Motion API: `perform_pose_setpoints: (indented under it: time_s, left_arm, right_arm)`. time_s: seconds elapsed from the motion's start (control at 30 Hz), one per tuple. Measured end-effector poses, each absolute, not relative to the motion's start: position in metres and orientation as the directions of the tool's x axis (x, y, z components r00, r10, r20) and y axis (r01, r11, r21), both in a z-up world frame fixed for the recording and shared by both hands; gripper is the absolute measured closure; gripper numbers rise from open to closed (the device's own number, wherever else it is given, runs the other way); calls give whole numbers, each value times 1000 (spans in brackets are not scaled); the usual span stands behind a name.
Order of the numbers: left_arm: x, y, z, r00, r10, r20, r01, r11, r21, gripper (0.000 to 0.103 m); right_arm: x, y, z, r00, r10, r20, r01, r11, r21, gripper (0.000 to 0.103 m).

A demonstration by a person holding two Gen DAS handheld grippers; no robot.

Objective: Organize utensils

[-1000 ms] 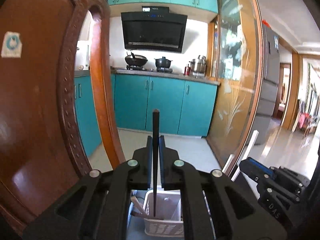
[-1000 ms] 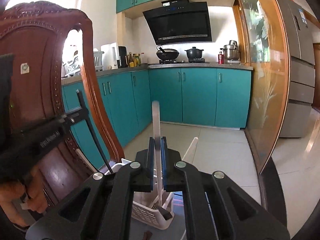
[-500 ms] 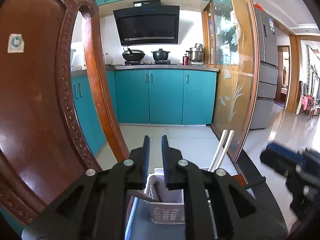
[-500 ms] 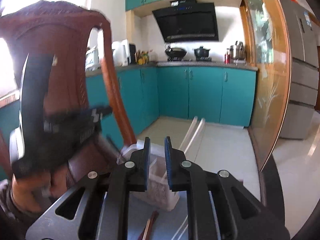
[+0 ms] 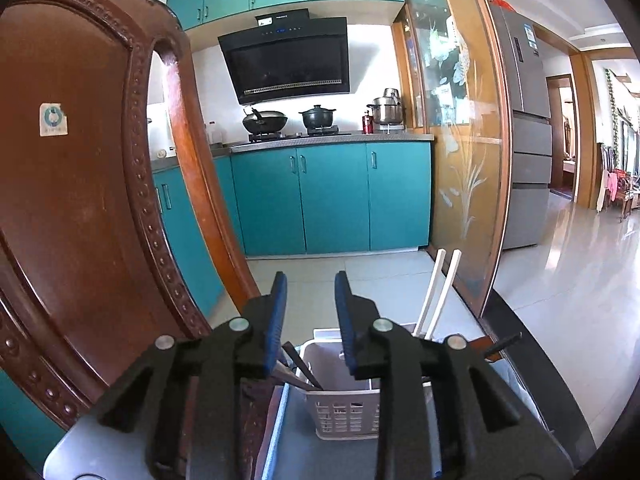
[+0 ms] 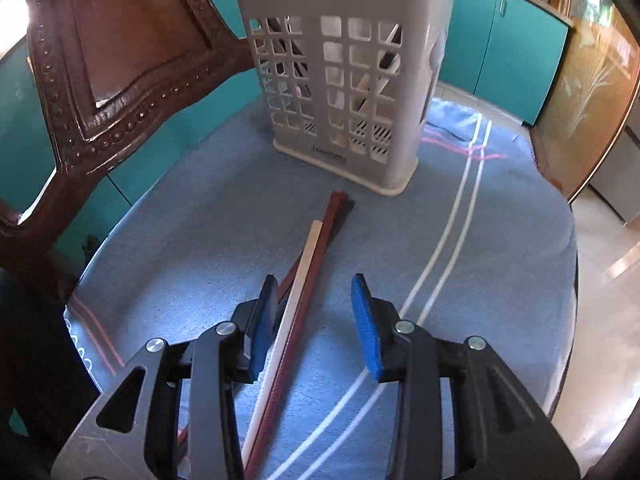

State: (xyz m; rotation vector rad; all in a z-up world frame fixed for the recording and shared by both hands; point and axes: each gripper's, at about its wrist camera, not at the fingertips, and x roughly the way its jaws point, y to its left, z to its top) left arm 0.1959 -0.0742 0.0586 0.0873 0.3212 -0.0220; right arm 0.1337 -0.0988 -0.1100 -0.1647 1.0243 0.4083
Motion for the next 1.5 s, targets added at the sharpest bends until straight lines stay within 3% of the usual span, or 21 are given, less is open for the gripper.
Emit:
perform_pose_setpoints:
  time_s: [0.03,0.1,0.17,0.27,0.43,0.57,0.63,0.7,0.77,0.87,1.1,1.27,1.5]
  left_arm:
    - [196,-75,58,948,-10,-317,38,996,84,78]
    - [196,-77,56,947,-14,-321,44,995,87,77]
    - [196,-78,54,945,-20,-328,52,995,90,78]
    - [198,-78,52,939,-34,-342,66,994,83,77]
    - [194,-74,42,930,-58,-364,93,992,81,77]
    - [186,-65,16,914,-100,-393,140,987,75,71]
    - [186,-60,-1,897,-122,-425,157,986,49,71]
    - [191,-56,-28,854,-163,-494,186,983,-3,71]
    - [199,-56,-54,807,-166,-567,186,982,-23,71]
    - [209,-59,-78,760,-155,-631,183,983,-22,71]
    - [212,-64,-109,682,-173,-710,202,978,-44,71]
    - [212,-78,-122,641,-184,-745,234,972,-39,69]
    - [201,-115,-157,544,-199,-815,323,946,-16,68]
  right_arm:
    - [134,-98,-112,448,248,-859,-403,914,54,66]
    - [135,-98,-116,439,251,-863,-398,915,63,87]
    - [137,-102,-122,422,257,-870,-383,920,86,98]
    - [143,-112,-127,423,237,-875,-341,936,88,102]
    - [149,-137,-127,435,229,-871,-258,958,124,102]
    - [142,-127,-121,422,314,-850,-332,927,177,75]
    - [137,-112,-125,405,319,-857,-371,914,165,74]
    - [136,-104,-131,382,324,-865,-376,910,175,75]
    - [139,-106,-131,378,347,-858,-361,909,208,88]
    - [142,-115,-127,403,313,-860,-311,931,193,90]
    - [156,-160,-123,429,326,-842,-157,945,286,90]
    - [157,-172,-119,469,225,-854,-102,974,201,83]
    - [152,-172,-124,472,148,-869,-104,988,112,83]
